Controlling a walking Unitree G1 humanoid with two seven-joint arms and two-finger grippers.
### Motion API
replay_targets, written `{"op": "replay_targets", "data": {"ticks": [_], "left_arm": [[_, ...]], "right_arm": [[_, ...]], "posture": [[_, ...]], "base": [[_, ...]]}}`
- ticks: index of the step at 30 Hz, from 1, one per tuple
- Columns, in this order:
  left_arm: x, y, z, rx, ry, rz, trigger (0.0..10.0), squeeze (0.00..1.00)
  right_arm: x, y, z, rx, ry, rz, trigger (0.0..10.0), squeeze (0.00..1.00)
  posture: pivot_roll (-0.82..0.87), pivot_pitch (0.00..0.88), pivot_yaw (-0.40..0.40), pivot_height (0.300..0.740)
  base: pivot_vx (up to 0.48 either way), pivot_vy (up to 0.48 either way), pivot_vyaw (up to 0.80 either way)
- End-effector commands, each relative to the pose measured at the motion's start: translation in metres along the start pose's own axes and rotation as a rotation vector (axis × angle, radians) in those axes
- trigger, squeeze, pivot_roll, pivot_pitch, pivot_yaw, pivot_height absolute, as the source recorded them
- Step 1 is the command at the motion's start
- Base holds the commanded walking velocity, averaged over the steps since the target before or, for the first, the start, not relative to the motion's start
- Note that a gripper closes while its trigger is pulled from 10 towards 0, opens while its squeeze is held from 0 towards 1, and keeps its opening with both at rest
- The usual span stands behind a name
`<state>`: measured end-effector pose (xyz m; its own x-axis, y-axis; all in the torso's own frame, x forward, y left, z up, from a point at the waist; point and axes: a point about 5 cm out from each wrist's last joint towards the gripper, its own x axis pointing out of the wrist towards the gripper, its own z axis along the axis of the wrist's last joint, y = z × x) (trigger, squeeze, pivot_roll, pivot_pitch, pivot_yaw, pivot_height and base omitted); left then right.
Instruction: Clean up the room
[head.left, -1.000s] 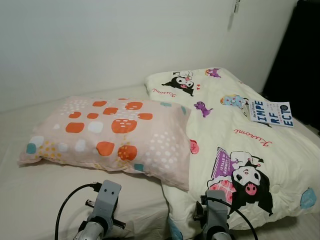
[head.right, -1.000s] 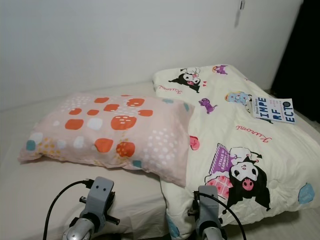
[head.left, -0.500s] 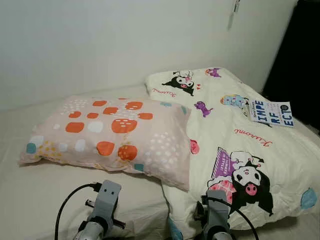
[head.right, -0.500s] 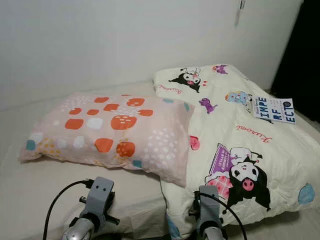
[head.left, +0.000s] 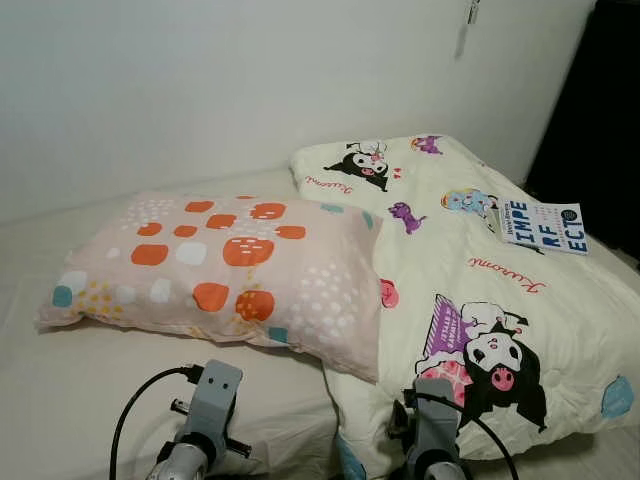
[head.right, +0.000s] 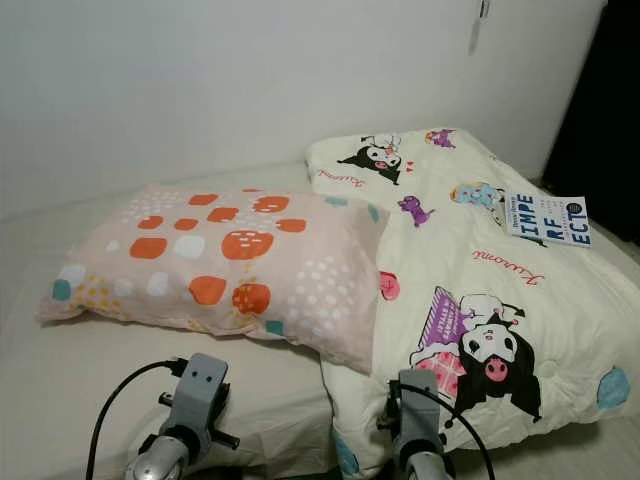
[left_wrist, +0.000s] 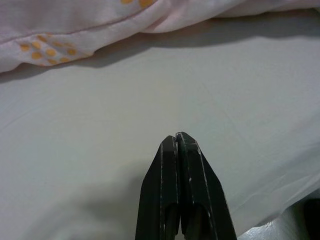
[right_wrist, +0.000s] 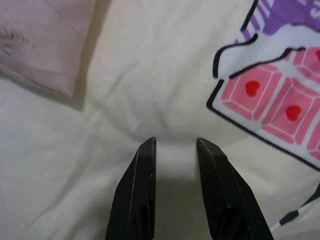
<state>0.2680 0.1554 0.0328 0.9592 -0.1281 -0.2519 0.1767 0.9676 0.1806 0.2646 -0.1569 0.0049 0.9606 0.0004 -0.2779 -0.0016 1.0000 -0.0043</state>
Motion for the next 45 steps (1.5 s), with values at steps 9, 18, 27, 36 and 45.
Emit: {"op": "replay_targets", "data": {"ticks": [9,18,27,36,45], "left_arm": [[-0.0023,0.0035,-0.0037,0.006,0.014,0.009,10.0,0.0],[-0.0023,0.0034,-0.0034,0.004,0.012,0.013,10.0,0.0],[-0.0024,0.0046,-0.004,-0.009,0.014,0.023,10.0,0.0],[-0.0028,0.0063,-0.0042,-0.013,0.014,0.031,10.0,0.0],[-0.0028,0.0062,-0.0044,-0.012,0.013,0.029,10.0,0.0]], "right_arm": [[-0.0009,0.0008,-0.002,0.012,0.006,-0.002,10.0,0.0],[-0.0011,0.0007,-0.0025,0.013,0.011,0.001,10.0,0.0],[-0.0009,0.0045,-0.0066,0.001,0.046,0.027,10.0,0.0],[-0.0008,0.0077,-0.0087,0.002,0.065,0.049,10.0,0.0],[-0.0009,0.0075,-0.0058,0.009,0.045,0.056,10.0,0.0]], "posture": [[0.05,0.146,0.016,0.618],[0.05,0.147,0.015,0.647],[0.05,0.144,0.012,0.664],[0.05,0.14,0.008,0.664],[0.05,0.131,0.009,0.679]], "base": [[0.0,0.0,0.0],[0.0,0.0,0.0],[0.0,0.0,0.0],[0.0,0.0,0.0],[0.0,0.0,0.0]]}}
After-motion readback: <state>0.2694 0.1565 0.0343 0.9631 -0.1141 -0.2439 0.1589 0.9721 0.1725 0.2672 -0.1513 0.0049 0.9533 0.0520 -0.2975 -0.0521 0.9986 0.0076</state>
